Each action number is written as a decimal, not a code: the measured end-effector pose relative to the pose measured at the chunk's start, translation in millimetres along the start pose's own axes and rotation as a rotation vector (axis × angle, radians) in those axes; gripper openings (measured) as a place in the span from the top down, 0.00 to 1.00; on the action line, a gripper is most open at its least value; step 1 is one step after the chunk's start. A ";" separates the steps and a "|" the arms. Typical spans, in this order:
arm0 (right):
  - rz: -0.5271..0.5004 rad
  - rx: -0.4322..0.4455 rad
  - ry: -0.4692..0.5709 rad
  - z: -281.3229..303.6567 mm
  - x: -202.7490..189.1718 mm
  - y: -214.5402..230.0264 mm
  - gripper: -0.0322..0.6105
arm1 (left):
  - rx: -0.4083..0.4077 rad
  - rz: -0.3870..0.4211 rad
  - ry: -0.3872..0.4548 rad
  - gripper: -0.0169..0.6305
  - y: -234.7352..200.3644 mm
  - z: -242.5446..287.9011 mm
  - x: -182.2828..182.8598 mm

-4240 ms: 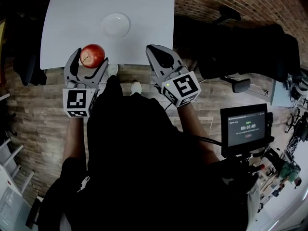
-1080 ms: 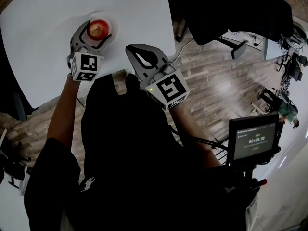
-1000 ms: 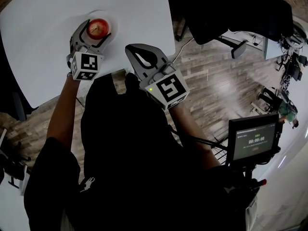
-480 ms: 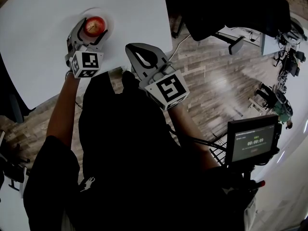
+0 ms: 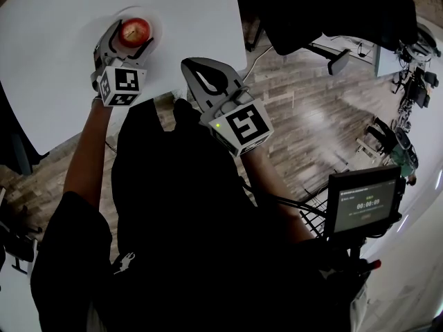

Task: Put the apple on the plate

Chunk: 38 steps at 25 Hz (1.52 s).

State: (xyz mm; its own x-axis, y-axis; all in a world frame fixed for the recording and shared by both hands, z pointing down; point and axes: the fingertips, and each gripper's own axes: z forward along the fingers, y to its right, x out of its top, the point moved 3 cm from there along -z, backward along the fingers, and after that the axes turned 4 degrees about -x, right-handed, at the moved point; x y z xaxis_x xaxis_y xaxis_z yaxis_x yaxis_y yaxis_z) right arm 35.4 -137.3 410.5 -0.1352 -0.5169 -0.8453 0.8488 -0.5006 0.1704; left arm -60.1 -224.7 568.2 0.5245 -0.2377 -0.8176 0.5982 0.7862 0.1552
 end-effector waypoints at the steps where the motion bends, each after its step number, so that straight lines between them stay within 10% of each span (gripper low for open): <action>1: 0.004 -0.001 0.003 0.1 0.1 -0.2 0.95 | -0.003 0.001 -0.002 0.35 -0.2 0.0 -0.1; 38: -0.045 0.018 0.065 4.7 15.0 6.4 0.95 | 0.029 -0.014 -0.008 0.32 -13.6 -9.9 2.9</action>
State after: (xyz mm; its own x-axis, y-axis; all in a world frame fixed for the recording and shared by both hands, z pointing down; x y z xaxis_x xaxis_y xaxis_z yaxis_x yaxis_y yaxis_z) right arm 36.5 -151.5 401.3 -0.1389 -0.4479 -0.8832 0.8335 -0.5346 0.1400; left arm -72.6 -230.4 558.3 0.5208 -0.2529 -0.8154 0.6224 0.7662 0.1599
